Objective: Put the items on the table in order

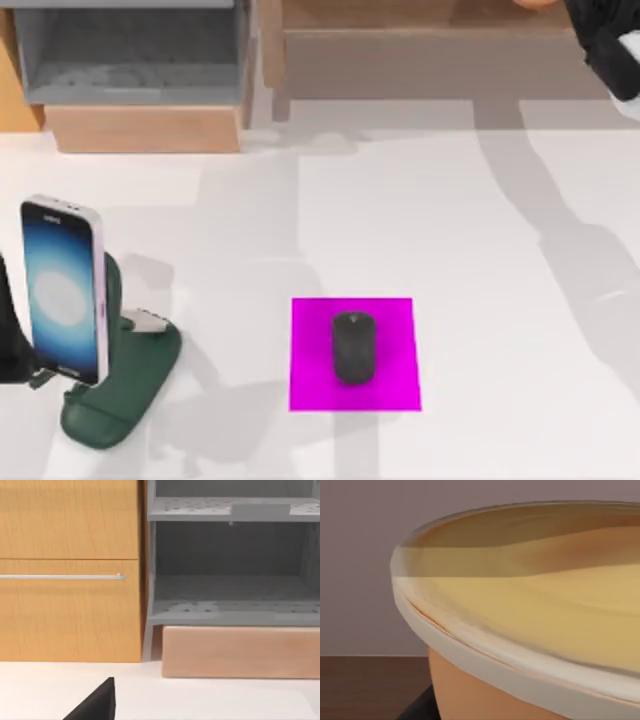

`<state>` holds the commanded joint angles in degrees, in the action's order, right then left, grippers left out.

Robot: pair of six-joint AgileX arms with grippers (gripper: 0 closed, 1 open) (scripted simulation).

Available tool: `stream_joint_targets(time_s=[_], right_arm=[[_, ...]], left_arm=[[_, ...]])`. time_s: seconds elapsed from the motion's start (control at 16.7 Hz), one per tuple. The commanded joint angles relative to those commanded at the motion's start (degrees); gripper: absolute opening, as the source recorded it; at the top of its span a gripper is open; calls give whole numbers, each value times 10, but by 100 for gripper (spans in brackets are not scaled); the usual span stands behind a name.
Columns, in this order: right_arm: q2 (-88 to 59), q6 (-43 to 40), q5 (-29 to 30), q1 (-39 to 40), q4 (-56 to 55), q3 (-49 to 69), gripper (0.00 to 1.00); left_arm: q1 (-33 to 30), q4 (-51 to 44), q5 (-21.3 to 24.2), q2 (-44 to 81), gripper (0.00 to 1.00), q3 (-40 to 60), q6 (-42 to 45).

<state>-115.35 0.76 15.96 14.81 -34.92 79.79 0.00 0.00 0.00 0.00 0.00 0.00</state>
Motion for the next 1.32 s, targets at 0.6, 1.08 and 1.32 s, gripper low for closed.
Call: stream_joint_targets(time_s=[0.6, 1.08, 1.32], right_arm=[[-4, -1, 3, -6, 1, 1, 0], [-4, -1, 3, -6, 1, 1, 45], [-4, -1, 3, -6, 1, 1, 75]], left_arm=[[0, 0, 0, 0, 100, 0, 0], [0, 0, 0, 0, 100, 0, 0], [0, 0, 0, 0, 100, 0, 0]])
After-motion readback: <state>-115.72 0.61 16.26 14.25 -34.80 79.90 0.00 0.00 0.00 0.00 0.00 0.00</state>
